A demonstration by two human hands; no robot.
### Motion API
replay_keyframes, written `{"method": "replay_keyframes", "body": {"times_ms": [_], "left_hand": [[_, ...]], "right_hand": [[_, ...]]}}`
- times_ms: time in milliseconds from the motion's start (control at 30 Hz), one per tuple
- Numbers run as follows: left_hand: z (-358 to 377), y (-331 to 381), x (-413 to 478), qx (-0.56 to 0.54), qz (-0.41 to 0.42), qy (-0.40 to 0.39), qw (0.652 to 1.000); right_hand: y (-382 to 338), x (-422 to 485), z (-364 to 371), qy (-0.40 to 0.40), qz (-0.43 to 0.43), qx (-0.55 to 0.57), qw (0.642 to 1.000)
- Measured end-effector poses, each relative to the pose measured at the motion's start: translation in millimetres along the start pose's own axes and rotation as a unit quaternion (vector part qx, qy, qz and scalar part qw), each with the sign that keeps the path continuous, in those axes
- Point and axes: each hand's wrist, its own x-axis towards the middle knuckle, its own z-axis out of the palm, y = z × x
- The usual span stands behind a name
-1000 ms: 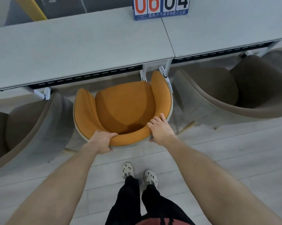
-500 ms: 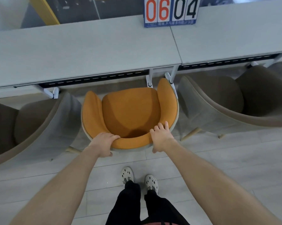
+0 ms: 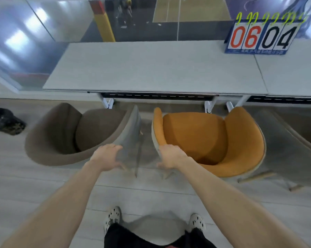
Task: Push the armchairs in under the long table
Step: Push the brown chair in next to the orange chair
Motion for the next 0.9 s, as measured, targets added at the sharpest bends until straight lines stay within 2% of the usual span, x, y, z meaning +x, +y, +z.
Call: {"method": "replay_keyframes", "body": {"times_ms": [200,367,500,600,733,900], "left_hand": [[10.2,-174.2,3.0,-0.070,0.007,-0.010,0.997],[17.8,-297.4,-8.3,-0.071,0.000,-0.057,0.996],[21.3,-344.0,-21.5,-0.084,0.017,-0.089,0.992],[31.7,-367.1,-17.5,-0.014,0.065,-0.108,0.992],[61.3,-391.2,-6.5,0.058,0.115,-0.081,0.988],[90.6,-399.4,0.4,0.085,0.140,-0.031,0.986]], "right_hand": [[-136.9,88.1,19.8,0.002,0.047,0.035,0.998],[-239.9,133.6,39.6,0.053,0.077,0.050,0.994],[-287.1,151.6,49.6,0.081,0.066,0.025,0.994],[-300.6,163.9,65.3,0.086,0.065,0.010,0.994],[-307.7,179.8,81.3,0.106,0.068,0.002,0.992],[-311.1,192.6,88.9,0.116,0.073,-0.022,0.990]]}}
